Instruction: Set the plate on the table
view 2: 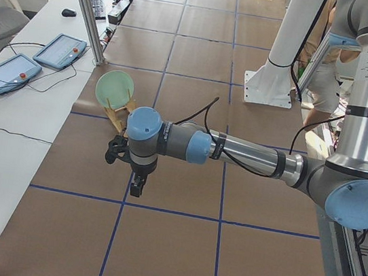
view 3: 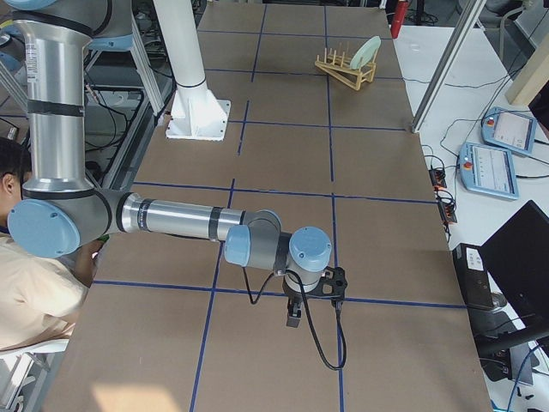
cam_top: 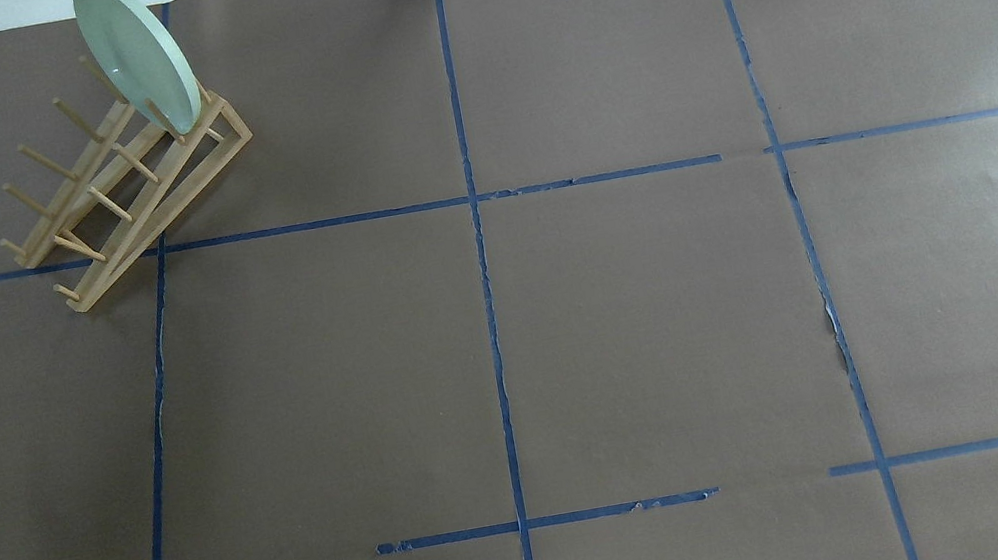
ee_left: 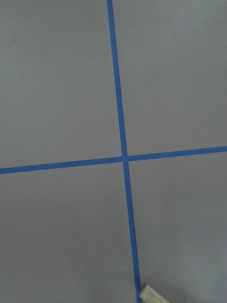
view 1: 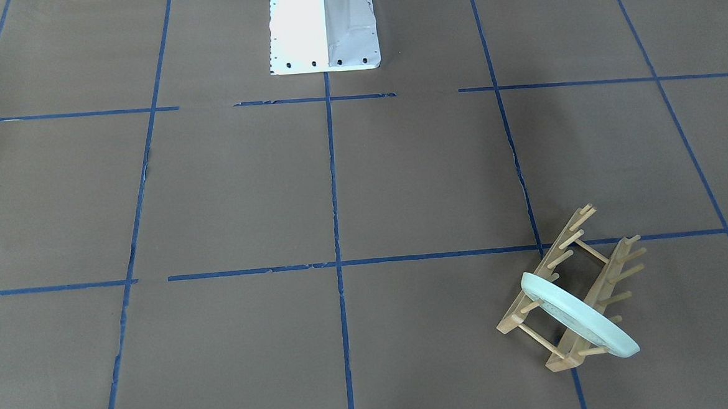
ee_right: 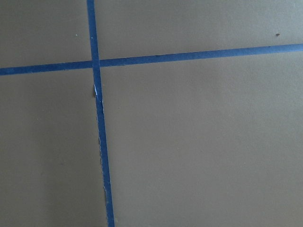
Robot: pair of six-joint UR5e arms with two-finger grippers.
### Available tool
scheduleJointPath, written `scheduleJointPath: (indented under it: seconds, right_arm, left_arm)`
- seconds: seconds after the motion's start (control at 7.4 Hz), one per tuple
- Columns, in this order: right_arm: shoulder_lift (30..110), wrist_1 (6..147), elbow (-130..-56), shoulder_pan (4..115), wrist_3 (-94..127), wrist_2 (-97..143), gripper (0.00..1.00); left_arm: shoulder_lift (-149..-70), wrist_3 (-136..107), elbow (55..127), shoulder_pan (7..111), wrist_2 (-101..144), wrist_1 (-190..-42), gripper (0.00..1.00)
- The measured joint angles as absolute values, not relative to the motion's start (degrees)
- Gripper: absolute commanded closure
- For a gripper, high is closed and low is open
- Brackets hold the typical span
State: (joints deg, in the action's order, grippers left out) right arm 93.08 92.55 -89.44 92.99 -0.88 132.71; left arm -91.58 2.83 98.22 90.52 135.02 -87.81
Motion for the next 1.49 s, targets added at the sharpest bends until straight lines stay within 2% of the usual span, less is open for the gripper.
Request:
scheduleJointPath:
  seconds: [0.54, 0.81, 1.08, 1.49]
  right_arm:
    - [93.08, 92.55, -89.42, 92.99, -0.88, 132.71, 0.0]
    - [93.08, 92.55, -89.42, 92.99, -0.88, 132.71, 0.0]
    - [93.08, 92.55, -89.39, 92.99, -0.88, 132.72, 0.0]
    - [93.08, 92.55, -89.41, 92.99, -0.88, 132.71, 0.0]
  left_arm:
    - [-103.15, -5.57, 94.87, 90.19, 136.13, -95.43, 0.0]
    - [-104.89, -26.85, 91.89, 87.87, 143.6, -110.11, 0.0]
    - [-107.5, -55.92, 87.93, 81.34, 144.31, -128.4, 0.0]
    - [-114.05, -95.25, 80.73, 72.43, 130.46, -147.35, 0.0]
